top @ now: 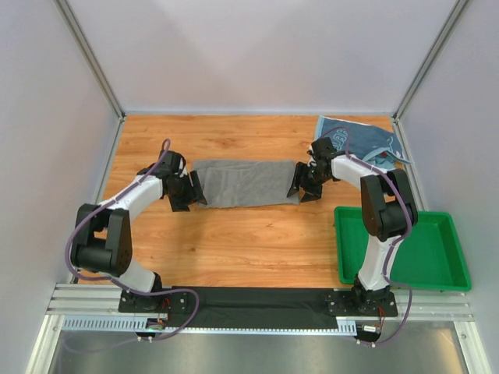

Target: Roll the towels

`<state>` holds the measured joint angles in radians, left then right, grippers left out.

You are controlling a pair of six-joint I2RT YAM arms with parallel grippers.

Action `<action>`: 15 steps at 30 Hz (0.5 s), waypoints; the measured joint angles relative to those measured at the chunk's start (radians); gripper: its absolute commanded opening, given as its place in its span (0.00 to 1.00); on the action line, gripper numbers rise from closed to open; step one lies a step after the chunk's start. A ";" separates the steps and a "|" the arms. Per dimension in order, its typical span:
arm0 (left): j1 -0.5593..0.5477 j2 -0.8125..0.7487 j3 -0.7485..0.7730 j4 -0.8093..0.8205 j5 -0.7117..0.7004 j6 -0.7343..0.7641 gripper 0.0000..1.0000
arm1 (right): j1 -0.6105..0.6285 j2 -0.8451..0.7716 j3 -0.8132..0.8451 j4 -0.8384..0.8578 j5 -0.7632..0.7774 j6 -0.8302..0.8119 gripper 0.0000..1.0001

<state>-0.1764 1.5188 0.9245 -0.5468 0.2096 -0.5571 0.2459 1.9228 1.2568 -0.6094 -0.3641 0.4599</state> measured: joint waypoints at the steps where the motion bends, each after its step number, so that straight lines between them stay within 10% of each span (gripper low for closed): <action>1: -0.004 0.029 0.018 0.009 -0.001 0.000 0.73 | 0.000 0.000 0.000 -0.001 0.002 -0.002 0.59; 9: -0.023 0.196 0.125 0.053 -0.013 -0.003 0.69 | 0.000 -0.001 -0.001 -0.002 0.002 -0.007 0.59; 15: -0.025 0.238 0.143 0.055 -0.021 -0.019 0.40 | 0.000 -0.001 -0.001 -0.002 -0.001 -0.013 0.58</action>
<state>-0.2016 1.7573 1.0679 -0.4915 0.1886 -0.5766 0.2455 1.9221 1.2556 -0.6113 -0.3649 0.4469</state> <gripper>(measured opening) 0.499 0.585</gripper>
